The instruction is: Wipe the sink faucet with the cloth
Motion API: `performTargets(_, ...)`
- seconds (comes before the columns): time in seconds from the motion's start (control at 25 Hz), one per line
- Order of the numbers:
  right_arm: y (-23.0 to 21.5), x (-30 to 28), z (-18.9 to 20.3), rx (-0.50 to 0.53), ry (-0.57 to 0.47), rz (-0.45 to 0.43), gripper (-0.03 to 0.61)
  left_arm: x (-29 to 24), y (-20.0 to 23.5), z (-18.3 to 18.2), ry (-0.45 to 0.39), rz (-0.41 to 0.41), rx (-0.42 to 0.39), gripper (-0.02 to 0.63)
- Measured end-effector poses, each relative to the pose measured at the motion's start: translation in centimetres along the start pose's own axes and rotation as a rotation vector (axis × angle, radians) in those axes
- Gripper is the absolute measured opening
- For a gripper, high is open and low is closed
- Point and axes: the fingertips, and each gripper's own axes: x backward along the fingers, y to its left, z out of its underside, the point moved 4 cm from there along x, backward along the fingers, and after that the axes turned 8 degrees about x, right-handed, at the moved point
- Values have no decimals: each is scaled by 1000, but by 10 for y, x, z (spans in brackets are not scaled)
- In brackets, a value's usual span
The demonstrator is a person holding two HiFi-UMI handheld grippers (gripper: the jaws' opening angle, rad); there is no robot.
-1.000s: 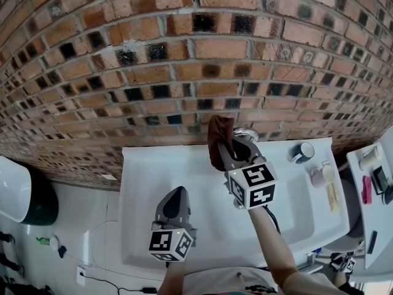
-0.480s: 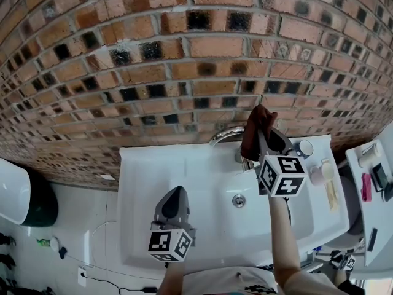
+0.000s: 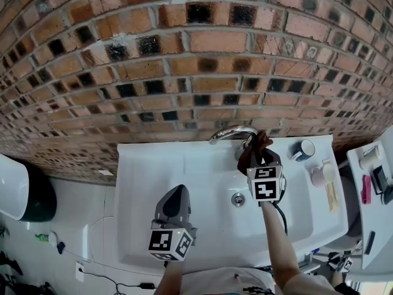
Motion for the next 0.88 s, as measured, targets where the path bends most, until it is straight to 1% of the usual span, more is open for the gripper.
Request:
performTargets(0.08, 9, -1, 5, 47, 19, 0, 43, -1, 2, 0, 1, -4, 2, 5)
performTargets(0.32, 29, 2, 8, 191, 32, -18, 43, -4, 3, 3, -6, -2, 14, 5)
performTargets(0.44, 35, 1, 12, 260, 51, -2, 43, -5, -2, -1, -11, 9, 4, 5)
performTargets(0.68, 43, 1, 14, 266, 70, -34, 43, -2, -5, -5, -35, 13, -19, 5)
performTargets(0.88, 47, -2, 15, 286, 92, -50, 43, -2, -8, -4, -27, 21, -29, 5)
